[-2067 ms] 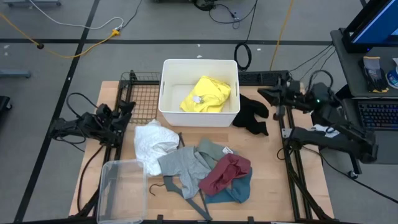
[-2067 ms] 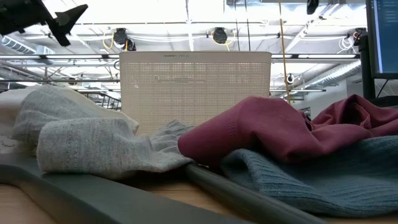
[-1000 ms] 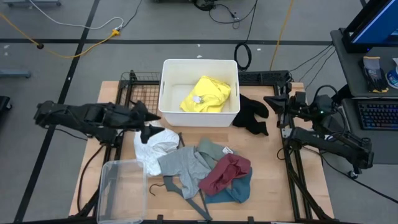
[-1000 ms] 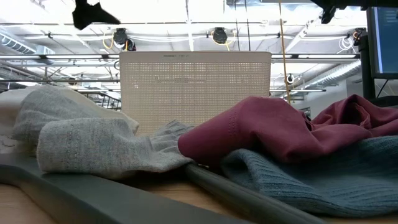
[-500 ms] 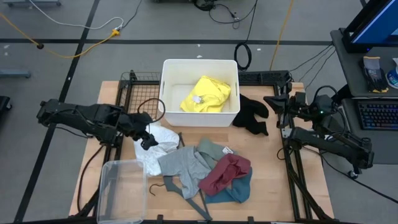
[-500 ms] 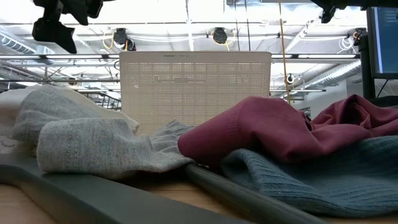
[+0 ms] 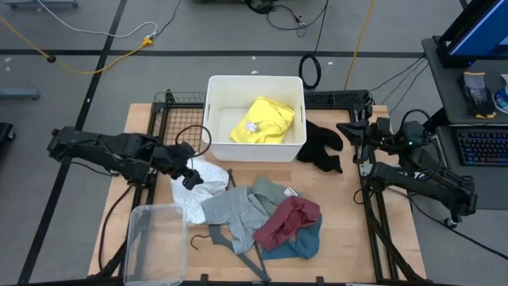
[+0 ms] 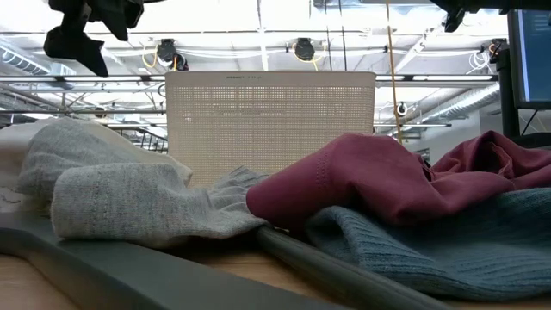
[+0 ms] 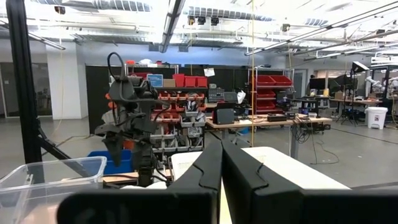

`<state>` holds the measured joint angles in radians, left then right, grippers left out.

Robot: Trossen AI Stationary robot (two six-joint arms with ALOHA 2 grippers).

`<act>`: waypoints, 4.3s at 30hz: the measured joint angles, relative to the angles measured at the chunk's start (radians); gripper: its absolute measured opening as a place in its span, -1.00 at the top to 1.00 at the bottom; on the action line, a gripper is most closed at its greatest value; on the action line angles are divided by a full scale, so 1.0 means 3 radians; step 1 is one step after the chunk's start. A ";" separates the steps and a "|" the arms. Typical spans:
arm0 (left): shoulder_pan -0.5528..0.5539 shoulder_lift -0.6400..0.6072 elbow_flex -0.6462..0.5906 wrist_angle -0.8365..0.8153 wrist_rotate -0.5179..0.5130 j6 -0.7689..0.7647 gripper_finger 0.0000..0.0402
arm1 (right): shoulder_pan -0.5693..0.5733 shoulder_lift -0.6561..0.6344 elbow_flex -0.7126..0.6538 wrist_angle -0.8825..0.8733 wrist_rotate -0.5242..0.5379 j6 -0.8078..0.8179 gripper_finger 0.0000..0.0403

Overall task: Pick & Place Cloths
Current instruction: Put the white shirt into the white bin

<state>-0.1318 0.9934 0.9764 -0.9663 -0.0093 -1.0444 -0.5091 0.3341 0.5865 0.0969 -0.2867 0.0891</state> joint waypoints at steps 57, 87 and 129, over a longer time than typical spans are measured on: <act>-0.0001 0.0699 -0.1423 0.0840 0.0028 -0.1657 -0.61 | 0.0001 0.0001 0.0001 -0.0005 0.0013 0.0001 0.98; -0.0002 0.0692 -0.1624 0.1219 -0.0113 -0.1175 0.85 | 0.0001 0.0001 0.0001 -0.0005 0.0184 0.0010 0.98; -0.0139 0.0149 0.1499 0.0102 -0.0815 0.0122 0.85 | 0.0001 0.0000 0.0003 -0.0006 0.0181 -0.0014 0.98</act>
<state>-0.1736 1.0380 1.4261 -0.9358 -0.2539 -1.0078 -0.5087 0.3342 0.5873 0.0952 -0.2323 0.0849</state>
